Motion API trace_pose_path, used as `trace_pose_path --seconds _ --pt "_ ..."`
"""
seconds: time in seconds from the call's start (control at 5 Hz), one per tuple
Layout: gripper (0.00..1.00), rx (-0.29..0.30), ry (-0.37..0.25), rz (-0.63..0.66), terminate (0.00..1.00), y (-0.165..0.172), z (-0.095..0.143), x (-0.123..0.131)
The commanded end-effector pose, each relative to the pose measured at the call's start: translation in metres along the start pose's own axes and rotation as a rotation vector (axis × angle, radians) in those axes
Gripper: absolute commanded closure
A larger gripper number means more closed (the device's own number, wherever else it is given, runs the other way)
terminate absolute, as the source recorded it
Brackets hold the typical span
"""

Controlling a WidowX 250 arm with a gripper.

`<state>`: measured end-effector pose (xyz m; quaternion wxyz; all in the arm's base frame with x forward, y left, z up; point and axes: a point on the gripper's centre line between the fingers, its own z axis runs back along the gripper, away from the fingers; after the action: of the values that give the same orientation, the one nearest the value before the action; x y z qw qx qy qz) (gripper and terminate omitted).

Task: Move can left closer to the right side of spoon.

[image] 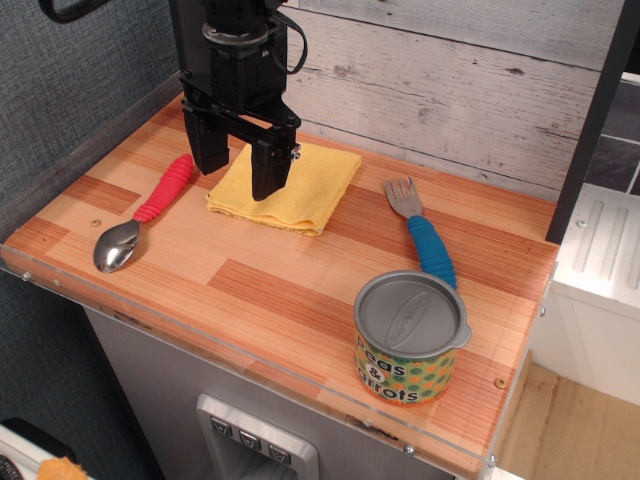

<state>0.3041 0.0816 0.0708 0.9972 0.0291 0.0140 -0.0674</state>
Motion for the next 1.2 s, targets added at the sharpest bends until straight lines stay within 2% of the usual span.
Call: trace_pose_path --seconds 0.0,0.2,0.4,0.6,1.0 --pt "0.00 0.000 0.000 0.000 0.00 0.000 0.000 0.000" --pt "0.00 0.002 -0.022 -0.050 0.00 -0.009 0.010 0.006" --pt "0.00 0.030 -0.042 -0.088 0.00 -0.025 0.017 0.016" --pt "0.00 0.031 -0.094 -0.134 0.00 -0.047 0.026 0.030" --pt "0.00 0.040 -0.160 -0.328 0.00 -0.115 0.049 0.048"
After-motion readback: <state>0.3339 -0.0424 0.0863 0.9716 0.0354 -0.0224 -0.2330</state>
